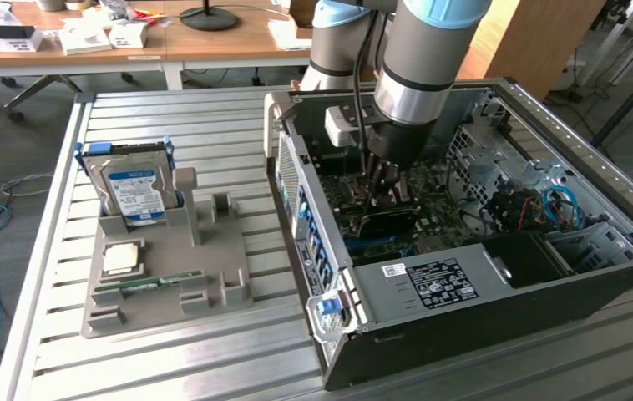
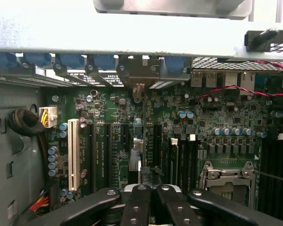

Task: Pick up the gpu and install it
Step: 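Press down on the gpu until it lock into place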

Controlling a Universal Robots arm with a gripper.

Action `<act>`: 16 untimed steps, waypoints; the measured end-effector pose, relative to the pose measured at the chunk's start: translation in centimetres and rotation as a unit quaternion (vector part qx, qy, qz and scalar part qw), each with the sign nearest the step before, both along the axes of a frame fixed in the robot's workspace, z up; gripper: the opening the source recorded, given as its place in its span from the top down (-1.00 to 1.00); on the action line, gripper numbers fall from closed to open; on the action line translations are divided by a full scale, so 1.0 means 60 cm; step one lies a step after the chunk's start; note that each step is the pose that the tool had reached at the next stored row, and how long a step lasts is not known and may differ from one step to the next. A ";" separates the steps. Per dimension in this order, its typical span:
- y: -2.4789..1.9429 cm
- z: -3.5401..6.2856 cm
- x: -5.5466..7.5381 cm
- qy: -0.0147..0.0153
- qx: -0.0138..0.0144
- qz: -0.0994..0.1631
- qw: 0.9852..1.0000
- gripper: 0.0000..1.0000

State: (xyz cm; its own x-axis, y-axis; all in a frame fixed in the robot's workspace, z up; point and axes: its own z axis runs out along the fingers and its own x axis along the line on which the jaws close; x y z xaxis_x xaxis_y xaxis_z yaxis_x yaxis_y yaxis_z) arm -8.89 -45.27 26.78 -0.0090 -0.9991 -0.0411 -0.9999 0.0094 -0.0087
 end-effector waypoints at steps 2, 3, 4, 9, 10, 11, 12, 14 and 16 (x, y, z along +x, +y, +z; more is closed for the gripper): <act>0.0000 -0.001 0.000 0.000 0.000 0.000 1.000 0.79; 0.0000 -0.001 0.000 0.000 0.000 0.000 1.000 0.79; 0.0000 -0.001 0.000 0.000 0.000 0.000 1.000 0.79; 0.0000 -0.001 0.000 0.000 0.000 0.000 1.000 0.79; 0.0000 -0.001 -0.001 0.000 0.000 0.000 1.000 0.79; 0.0000 -0.001 -0.001 0.000 0.000 0.000 1.000 0.79; 0.0000 -0.001 -0.001 0.000 0.000 0.000 1.000 0.79; 0.0000 -0.001 -0.001 0.000 0.000 0.000 1.000 0.79; 0.0000 -0.002 -0.001 0.000 0.000 0.000 1.000 0.79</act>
